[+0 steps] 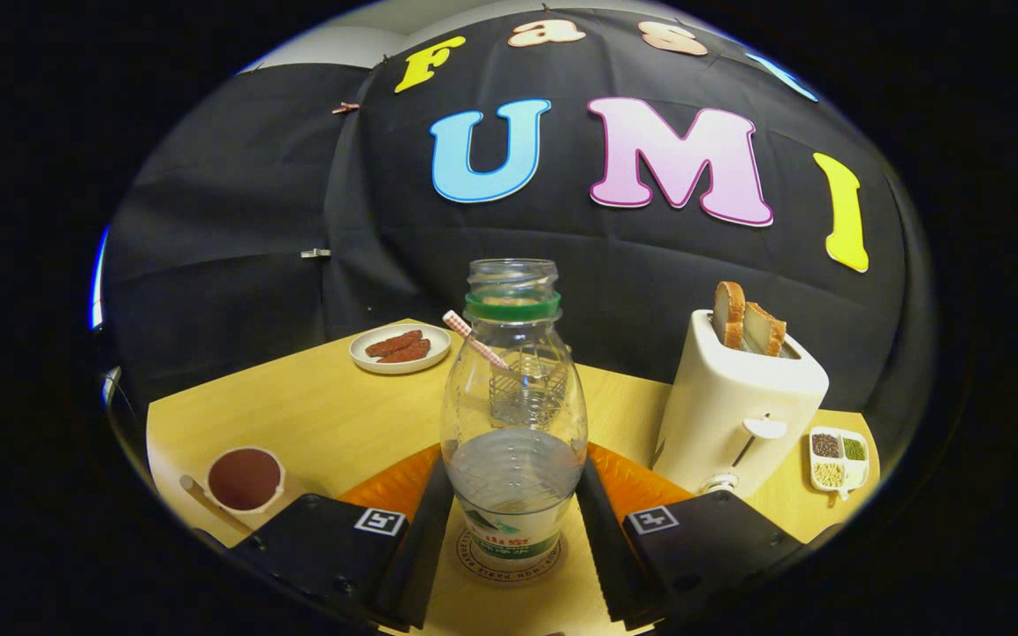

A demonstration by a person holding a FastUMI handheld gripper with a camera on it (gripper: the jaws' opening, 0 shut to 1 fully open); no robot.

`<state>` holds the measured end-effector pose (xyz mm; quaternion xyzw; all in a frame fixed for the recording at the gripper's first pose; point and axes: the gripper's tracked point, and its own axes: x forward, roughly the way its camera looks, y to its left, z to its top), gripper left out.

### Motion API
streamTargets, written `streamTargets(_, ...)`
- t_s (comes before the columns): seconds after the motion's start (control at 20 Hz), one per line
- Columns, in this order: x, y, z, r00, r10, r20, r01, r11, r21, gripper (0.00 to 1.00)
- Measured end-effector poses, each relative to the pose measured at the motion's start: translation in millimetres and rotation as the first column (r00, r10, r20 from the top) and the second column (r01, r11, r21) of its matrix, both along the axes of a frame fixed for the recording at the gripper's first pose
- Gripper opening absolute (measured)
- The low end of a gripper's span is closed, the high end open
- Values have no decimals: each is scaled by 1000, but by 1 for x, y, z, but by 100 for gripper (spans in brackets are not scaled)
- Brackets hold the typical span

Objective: Take the bottle from table, then pour the juice into the cup, finally place the bottle on the coaster

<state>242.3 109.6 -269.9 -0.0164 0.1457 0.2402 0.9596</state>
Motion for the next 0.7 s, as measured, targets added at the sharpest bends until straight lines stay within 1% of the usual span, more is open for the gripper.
streamTargets(0.15,-2,-2,1,1000,-14,-8,14,999,34,76)
streamTargets(0.35,-4,-2,-3,1000,-5,-27,6,1000,27,80)
streamTargets(0.45,-5,-7,-6,999,-17,-38,17,1000,16,80)
streamTargets(0.5,-6,-9,-2,999,-19,-37,20,1000,14,87)
streamTargets(0.55,-4,-11,-3,999,-30,-35,31,999,11,100)
streamTargets(0.7,-10,-18,5,998,-44,-43,45,999,22,98)
